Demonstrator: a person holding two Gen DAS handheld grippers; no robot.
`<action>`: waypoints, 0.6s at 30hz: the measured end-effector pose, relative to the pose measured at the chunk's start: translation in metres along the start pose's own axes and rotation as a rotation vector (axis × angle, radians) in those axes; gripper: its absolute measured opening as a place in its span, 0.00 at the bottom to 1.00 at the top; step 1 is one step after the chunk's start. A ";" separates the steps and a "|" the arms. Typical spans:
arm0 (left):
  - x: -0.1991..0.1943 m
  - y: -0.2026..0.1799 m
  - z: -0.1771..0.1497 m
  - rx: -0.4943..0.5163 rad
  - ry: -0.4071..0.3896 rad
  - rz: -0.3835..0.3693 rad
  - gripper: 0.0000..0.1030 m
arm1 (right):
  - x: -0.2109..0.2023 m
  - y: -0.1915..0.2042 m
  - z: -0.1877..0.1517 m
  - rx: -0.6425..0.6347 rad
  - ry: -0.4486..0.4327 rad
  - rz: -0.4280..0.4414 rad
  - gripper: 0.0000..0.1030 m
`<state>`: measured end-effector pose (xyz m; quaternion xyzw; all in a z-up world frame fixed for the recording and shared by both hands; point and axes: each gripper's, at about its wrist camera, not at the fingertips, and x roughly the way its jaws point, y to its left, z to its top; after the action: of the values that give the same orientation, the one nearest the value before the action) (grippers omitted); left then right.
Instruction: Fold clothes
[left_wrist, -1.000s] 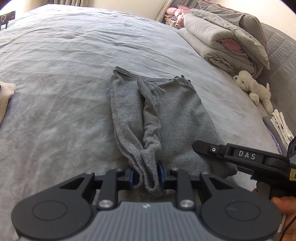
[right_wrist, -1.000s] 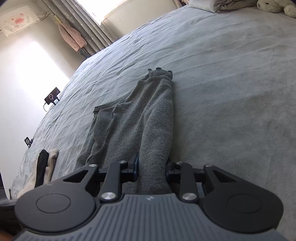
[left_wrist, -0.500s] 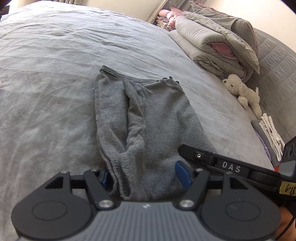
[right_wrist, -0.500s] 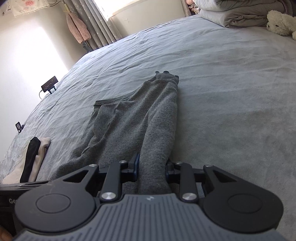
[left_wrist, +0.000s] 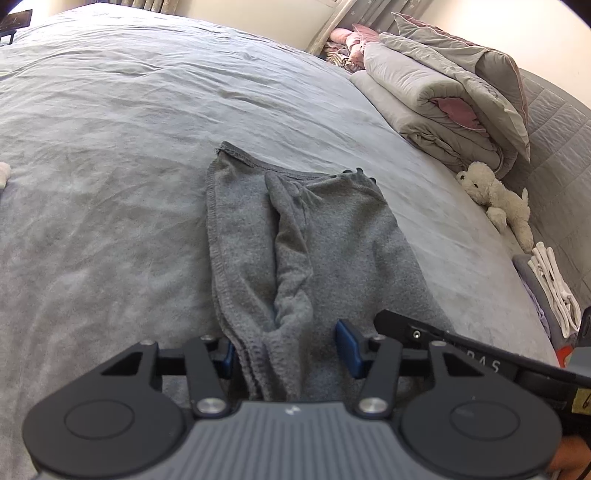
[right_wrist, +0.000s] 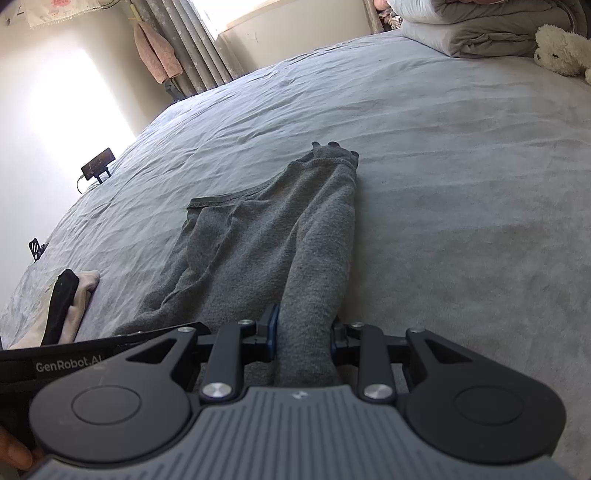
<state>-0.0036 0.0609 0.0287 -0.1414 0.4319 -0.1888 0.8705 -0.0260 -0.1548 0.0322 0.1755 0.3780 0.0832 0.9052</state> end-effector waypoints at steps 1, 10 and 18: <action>0.000 0.001 0.001 -0.004 0.002 -0.001 0.44 | 0.000 -0.001 0.000 0.001 0.001 0.002 0.28; 0.000 -0.001 0.002 0.005 0.002 -0.001 0.28 | 0.003 -0.005 0.001 0.027 0.005 0.032 0.31; 0.001 0.002 0.004 -0.009 0.010 -0.010 0.29 | 0.004 -0.021 0.007 0.126 0.032 0.103 0.31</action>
<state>0.0005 0.0622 0.0292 -0.1463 0.4363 -0.1920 0.8668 -0.0171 -0.1753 0.0260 0.2499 0.3875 0.1085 0.8807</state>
